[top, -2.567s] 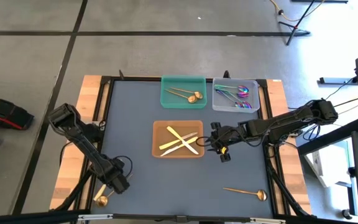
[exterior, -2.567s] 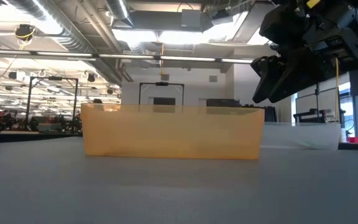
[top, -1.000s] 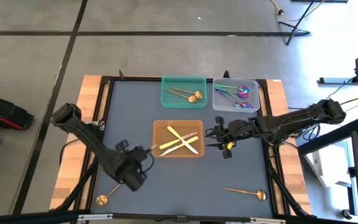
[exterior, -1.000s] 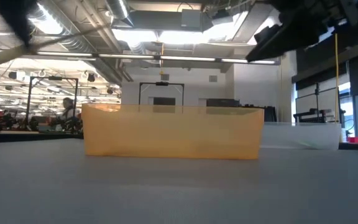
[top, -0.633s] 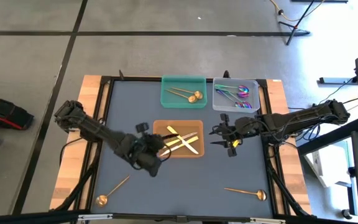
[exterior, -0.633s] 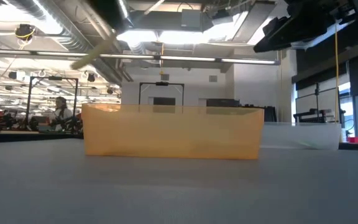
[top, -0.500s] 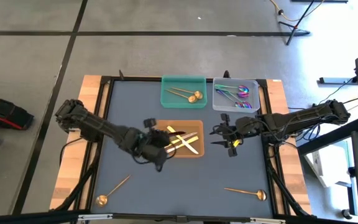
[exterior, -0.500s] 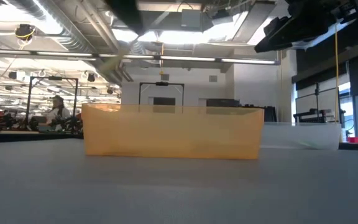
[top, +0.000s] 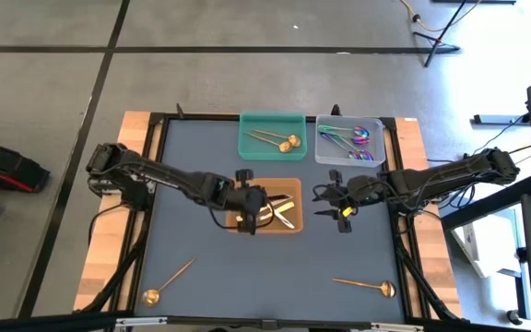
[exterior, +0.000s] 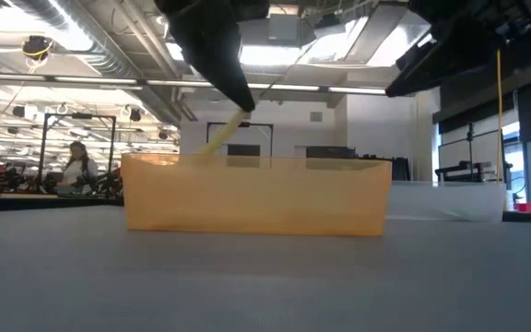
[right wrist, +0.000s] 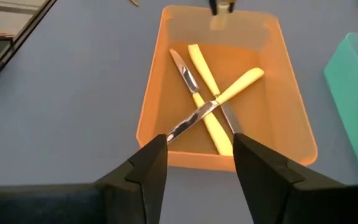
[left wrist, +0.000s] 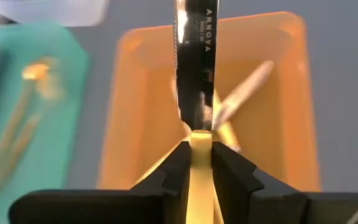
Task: Sort silverware by color (type)
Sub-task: Put the yellow knife into the orange bin, then put the gold spoon into the green bin
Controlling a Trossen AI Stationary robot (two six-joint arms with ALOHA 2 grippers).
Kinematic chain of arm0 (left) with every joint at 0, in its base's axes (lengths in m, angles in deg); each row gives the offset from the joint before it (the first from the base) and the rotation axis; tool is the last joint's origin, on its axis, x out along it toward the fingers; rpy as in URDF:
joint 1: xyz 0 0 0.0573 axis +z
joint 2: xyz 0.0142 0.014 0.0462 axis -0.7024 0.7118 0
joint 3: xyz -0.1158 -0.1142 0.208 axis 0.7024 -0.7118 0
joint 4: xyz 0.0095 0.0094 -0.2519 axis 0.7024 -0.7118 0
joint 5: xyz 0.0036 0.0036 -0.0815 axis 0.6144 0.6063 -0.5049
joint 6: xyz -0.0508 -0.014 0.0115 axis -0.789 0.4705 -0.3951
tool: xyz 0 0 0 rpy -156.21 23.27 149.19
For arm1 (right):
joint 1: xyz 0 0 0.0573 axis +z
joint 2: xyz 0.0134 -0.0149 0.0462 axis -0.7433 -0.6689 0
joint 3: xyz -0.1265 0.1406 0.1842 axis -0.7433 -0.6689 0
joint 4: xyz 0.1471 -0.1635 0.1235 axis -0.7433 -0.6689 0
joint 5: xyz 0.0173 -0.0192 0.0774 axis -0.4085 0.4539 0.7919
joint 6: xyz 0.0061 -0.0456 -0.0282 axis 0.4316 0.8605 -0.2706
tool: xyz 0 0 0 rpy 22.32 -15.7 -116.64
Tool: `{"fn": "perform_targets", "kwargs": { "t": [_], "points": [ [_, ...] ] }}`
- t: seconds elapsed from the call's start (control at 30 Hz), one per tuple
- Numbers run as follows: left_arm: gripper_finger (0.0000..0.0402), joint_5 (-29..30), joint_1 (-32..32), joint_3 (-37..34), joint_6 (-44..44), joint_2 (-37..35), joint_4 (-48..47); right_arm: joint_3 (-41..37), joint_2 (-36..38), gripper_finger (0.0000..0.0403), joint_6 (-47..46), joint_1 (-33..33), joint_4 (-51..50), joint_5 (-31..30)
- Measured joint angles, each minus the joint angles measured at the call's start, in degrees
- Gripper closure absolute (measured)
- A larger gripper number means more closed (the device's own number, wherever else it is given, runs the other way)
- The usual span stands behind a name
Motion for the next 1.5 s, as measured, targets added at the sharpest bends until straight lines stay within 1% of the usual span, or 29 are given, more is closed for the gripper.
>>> {"fn": "perform_targets", "kwargs": {
  "t": [0.07,0.13,0.23,0.33,0.4,0.47,0.53,0.57,0.63,0.77,0.83,0.93,1.07,1.13,1.27,1.5],
  "points": [
    [0.0335,-3.48,0.71,-0.91,-0.59,0.0,1.47,-0.81,0.0,0.0231,-0.04,0.0,0.54,0.02],
    [0.0318,-5.47,1.2,-1.76,-0.93,0.0,2.42,-1.81,0.0,0.0231,-1.81,0.0,1.44,0.22],
    [0.0292,-5.85,1.42,-2.23,-0.97,0.0,2.8,-3.82,-0.22,0.0231,-6.18,-0.03,4.91,4.03],
    [0.0277,-5.81,1.25,-1.53,-0.93,0.0,2.88,-4.43,-0.37,0.0231,-6.27,-0.06,6.09,7.75],
    [0.0274,-4.99,0.46,-1.24,-1.02,0.0,4.35,-4.41,-0.35,0.0231,-7.14,-0.06,7.01,10.04],
    [0.0274,-1.85,-1.17,-1.28,-0.5,0.0,8.01,-3.22,-0.22,0.0231,-10.58,-0.05,6.15,12.4],
    [0.0275,1.94,-2.87,-2.05,1.7,0.0,15.17,-1.16,0.03,0.0231,-14.57,1.23,4.78,15.05],
    [0.0276,2.62,-3.58,-2.75,3.13,-0.01,19.76,-0.14,0.07,0.0231,-15.05,2.94,3.88,15.69],
    [0.0277,2.59,-5.07,-4.46,5.95,-0.02,27.76,1.54,0.13,0.0231,-15.68,7.64,0.45,14.61],
    [0.0277,-0.4,-7.99,-8.66,8.85,-0.02,42.23,3.86,-0.26,0.0231,-21.46,17.39,-5.01,6.06],
    [0.0277,-1.63,-9.26,-10.37,8.95,-0.02,47.17,3.94,-0.81,0.0231,-25.4,21.62,-8.16,3.26],
    [0.0277,-1.62,-10.28,-12.54,8.6,-0.02,52.57,4.08,-1.21,0.0231,-32.17,27.84,-10.68,1.28],
    [0.0277,-1.1,-11.71,-13.18,3.59,-0.02,53.51,4.1,-4.04,0.0231,-40.92,35.11,-14.09,-0.66],
    [0.0277,-0.64,-12.96,-13.18,2.46,0.46,53.98,4.09,-6.16,0.0231,-45.16,37.72,-13.94,-1.89],
    [0.0277,4.02,-16.17,-13.18,2.5,2.52,56.17,5.54,-11.83,0.0231,-49.36,41.9,-14.56,-2.36],
    [0.0277,6.47,-18.69,-13.18,2.05,2.86,56.59,7.79,-21.16,0.0231,-58.8,48.71,-18.77,0.68]
  ]
}}
